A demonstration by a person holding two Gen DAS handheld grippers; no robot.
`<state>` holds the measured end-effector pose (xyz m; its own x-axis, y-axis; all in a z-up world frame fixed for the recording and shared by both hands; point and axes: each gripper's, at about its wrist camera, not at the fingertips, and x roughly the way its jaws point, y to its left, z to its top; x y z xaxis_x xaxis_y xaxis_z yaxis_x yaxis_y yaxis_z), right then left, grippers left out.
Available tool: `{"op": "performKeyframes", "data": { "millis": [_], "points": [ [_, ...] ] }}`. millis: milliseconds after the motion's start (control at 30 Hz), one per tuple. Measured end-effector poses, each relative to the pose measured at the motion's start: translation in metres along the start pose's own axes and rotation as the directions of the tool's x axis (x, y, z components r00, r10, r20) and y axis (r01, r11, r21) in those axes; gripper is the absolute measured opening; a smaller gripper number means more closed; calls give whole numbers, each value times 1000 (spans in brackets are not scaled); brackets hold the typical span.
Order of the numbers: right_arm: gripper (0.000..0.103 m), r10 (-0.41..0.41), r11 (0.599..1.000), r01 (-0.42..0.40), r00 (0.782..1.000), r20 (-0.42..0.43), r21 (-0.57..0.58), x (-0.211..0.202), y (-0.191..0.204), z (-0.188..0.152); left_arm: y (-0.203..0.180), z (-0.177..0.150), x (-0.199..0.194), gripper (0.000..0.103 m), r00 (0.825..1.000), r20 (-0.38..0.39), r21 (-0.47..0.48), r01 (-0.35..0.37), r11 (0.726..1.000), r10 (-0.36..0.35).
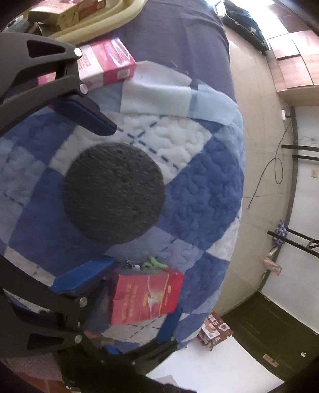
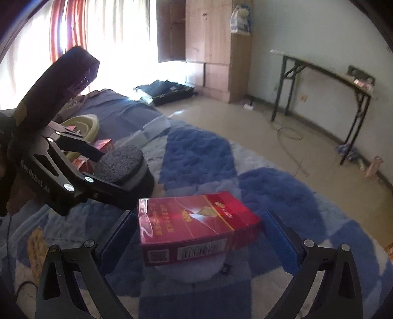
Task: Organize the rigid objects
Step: 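Grasp a black round puck with left tool while right tool grasps red cigarette box, then carry the puck and red box over the yellow basin with both tools and lower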
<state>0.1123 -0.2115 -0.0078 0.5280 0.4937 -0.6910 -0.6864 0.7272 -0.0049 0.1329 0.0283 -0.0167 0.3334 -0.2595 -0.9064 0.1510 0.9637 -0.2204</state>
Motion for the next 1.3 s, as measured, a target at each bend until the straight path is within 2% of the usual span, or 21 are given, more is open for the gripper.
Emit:
{"op": "performKeyframes", "data": {
  "millis": [33, 67, 100, 167, 233, 333, 367, 467, 500, 567, 600, 700, 800, 867, 933, 1000, 1100, 1233, 1300],
  "points": [
    [103, 4, 1000, -4, 1000, -9, 5, 6, -1, 1, 0, 0, 0, 95, 1000, 7, 4, 5, 1000, -5],
    [101, 13, 1000, -13, 1000, -7, 14, 9, -3, 2, -1, 0, 1, 79, 1000, 18, 15, 7, 1000, -8],
    [99, 28, 999, -28, 1000, -4, 25, 11, -4, 2, -2, 0, 2, 68, 1000, 15, 30, 11, 999, -11],
    [98, 42, 998, -43, 999, 24, 54, 11, -6, 2, 0, -2, -2, 68, 1000, 21, 36, 20, 999, -21],
    [98, 53, 998, -54, 997, 54, 20, 4, 1, 0, 3, -7, -19, 68, 997, 40, 39, 57, 998, -59],
    [98, 25, 1000, -25, 991, 130, -3, -18, 19, 3, 20, -36, -91, 68, 979, 141, 45, 142, 989, -147],
    [98, 27, 1000, -27, 988, 155, -6, -25, 26, 4, 29, -46, -114, 69, 972, 180, 47, 145, 988, -151],
    [98, 65, 997, -52, 974, 218, -65, -42, 70, 20, 73, -92, -177, 69, 958, 283, 0, 58, 998, -56],
    [98, 87, 994, -68, 972, 219, -91, -41, 84, 24, 95, -109, -191, 69, 955, 296, -48, 14, 999, 1],
    [98, 161, 979, -131, 967, 199, -155, -32, 122, 38, 137, -134, -203, 69, 955, 277, -142, -63, 988, 101],
    [98, 209, 967, -176, 961, 180, -182, -22, 144, 46, 161, -145, -206, 69, 955, 261, -198, -92, 976, 143],
    [98, 265, 942, -229, 957, 122, -247, 10, 200, 65, 216, -159, -202, 69, 951, 221, -322, -141, 936, 219],
    [98, 295, 927, -265, 953, 76, -266, 36, 237, 79, 253, -157, -194, 69, 949, 213, -391, -134, 911, 231],
    [98, 334, 908, -315, 942, 22, -275, 53, 257, 86, 274, -157, -187, 69, 950, 216, -431, -114, 895, 224],
    [98, 330, 900, -322, 944, -25, -292, 61, 272, 84, 285, -156, -181, 69, 955, 220, -448, -83, 890, 199],
    [98, 304, 905, -297, 952, -26, -306, 66, 279, 75, 290, -152, -173, 69, 955, 226, -449, -75, 890, 195],
    [98, 295, 907, -294, 955, -42, -300, 84, 278, 70, 299, -146, -163, 69, 954, 230, -489, -60, 870, 195],
    [99, 319, 903, -314, 947, -33, -293, 105, 286, 82, 309, -141, -152, 70, 959, 212, -508, -57, 859, 189],
    [101, 315, 897, -313, 948, -43, -313, 109, 295, 84, 307, -139, -150, 76, 959, 202, -508, -70, 858, 198]
  ]
}}
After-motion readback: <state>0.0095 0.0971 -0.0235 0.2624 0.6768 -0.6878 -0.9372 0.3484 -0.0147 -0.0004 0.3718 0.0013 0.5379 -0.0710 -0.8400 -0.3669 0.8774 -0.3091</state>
